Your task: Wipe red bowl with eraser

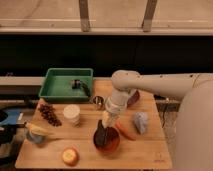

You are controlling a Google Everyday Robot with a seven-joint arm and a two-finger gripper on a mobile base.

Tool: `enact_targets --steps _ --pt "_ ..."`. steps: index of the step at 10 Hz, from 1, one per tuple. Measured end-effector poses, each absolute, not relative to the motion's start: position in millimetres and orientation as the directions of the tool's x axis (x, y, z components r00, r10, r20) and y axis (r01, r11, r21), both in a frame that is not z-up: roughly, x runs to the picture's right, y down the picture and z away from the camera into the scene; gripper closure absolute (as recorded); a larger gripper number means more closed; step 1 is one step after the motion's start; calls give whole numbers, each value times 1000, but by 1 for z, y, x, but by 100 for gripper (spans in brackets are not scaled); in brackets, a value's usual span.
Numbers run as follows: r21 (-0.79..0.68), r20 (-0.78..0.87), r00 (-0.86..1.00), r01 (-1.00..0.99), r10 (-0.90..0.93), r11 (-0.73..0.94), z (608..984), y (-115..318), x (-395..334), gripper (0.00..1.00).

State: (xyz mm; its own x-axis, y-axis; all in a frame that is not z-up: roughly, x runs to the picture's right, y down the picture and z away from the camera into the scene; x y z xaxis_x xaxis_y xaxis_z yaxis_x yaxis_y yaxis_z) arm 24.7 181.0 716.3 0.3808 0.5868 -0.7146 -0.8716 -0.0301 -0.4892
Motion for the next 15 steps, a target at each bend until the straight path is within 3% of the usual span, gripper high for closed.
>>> enact_targets --steps 5,9,15 --pt "-422 -758 293 -902 582 -95 709 204 53 100" --pt "-361 -778 234 -926 584 -111 727 178 78 100" --pt "-427 -753 344 -904 561 -19 740 162 21 100"
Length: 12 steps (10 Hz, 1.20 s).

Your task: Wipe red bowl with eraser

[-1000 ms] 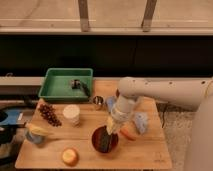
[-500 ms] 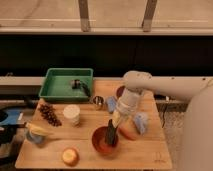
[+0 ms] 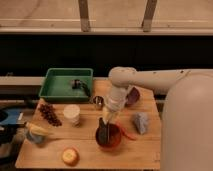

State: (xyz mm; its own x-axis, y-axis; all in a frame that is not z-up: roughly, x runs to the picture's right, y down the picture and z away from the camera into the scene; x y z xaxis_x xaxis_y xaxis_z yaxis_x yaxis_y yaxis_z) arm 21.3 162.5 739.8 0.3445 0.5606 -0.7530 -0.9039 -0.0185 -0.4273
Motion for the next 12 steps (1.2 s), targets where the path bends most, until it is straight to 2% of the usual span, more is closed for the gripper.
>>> enact_targets --steps 3,8,12 --pt "-447 -742 372 -895 557 2 726 177 13 100" --pt "-408 -772 303 -910 558 -70 720 200 48 100" --pt "-350 -789 242 -932 564 -90 737 175 76 100"
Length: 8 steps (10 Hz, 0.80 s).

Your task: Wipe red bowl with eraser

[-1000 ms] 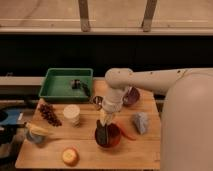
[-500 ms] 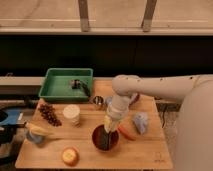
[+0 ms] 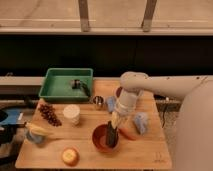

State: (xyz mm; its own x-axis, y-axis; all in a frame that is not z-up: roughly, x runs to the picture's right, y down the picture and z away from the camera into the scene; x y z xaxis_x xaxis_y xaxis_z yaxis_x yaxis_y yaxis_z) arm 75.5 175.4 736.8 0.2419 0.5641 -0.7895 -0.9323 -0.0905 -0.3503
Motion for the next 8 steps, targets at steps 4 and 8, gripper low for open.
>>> enact_targets --steps 4,8 --pt "-361 -786 262 -930 560 -72 756 156 68 100" --pt "-427 -750 348 -904 562 -11 752 151 35 100"
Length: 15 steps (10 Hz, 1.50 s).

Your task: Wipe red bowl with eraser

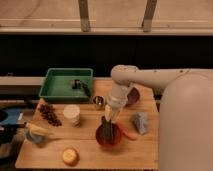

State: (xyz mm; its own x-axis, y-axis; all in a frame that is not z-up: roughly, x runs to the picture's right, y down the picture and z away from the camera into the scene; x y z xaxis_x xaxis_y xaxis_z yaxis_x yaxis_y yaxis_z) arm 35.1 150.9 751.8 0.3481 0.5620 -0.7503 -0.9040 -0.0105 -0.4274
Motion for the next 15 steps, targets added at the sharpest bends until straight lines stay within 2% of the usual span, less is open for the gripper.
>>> enact_targets --steps 4,9,15 --pt "-478 -714 419 -877 561 46 727 170 5 100" --pt "-399 -754 309 -917 580 -31 711 192 57 100" --pt "-366 -750 253 -928 612 -64 725 163 74 100"
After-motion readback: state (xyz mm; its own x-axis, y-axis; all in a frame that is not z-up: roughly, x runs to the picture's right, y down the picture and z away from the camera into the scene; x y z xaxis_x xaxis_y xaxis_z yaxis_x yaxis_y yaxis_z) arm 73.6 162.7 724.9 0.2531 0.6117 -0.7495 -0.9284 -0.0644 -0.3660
